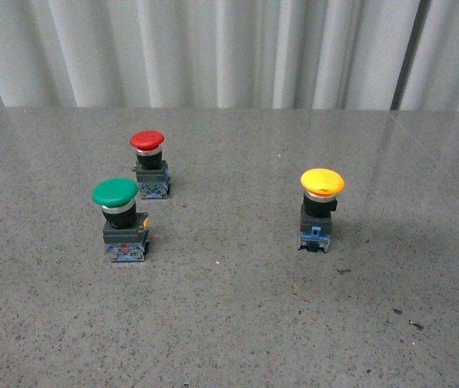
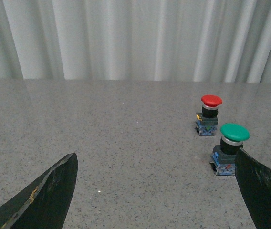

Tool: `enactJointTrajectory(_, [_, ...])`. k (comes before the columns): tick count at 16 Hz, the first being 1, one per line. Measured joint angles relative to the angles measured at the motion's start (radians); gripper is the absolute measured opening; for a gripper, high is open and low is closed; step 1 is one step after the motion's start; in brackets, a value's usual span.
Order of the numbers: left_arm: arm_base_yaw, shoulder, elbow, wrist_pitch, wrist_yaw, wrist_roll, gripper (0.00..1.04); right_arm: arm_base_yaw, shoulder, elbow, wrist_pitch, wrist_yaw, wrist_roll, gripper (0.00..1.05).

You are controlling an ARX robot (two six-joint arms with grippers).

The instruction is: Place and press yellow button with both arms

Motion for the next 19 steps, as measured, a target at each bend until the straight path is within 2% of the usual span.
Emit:
enactJointTrajectory(2, [0.000,0.000,0.000,0.000,0.000,0.000,0.98,0.013,-0.113,-0.007,-0.055,0.088,-0.014,0.02])
enactJointTrajectory(3, [0.000,0.000,0.000,0.000,0.000,0.000,0.98,0.016,-0.195,-0.049,-0.121,0.277,-0.090,0.02])
enactJointTrajectory(4, [0.000,0.000,0.000,0.000,0.000,0.000,0.98,-0.013,-0.275,-0.134,-0.113,0.372,-0.169,0.02])
enactJointTrajectory(5, [0.000,0.000,0.000,0.000,0.000,0.000,0.98,-0.064,-0.337,-0.207,-0.090,0.393,-0.209,0.02])
enactJointTrajectory(10, [0.000,0.000,0.000,0.000,0.000,0.000,0.98,-0.232,-0.534,-0.489,-0.028,0.230,-0.260,0.02])
enactJointTrajectory(17, [0.000,0.000,0.000,0.000,0.000,0.000,0.98,-0.366,-0.735,-0.666,-0.049,0.098,-0.269,0.02])
enactJointTrajectory(19, [0.000,0.000,0.000,0.000,0.000,0.000,0.98,-0.466,-0.781,-0.687,-0.072,-0.004,-0.270,0.02])
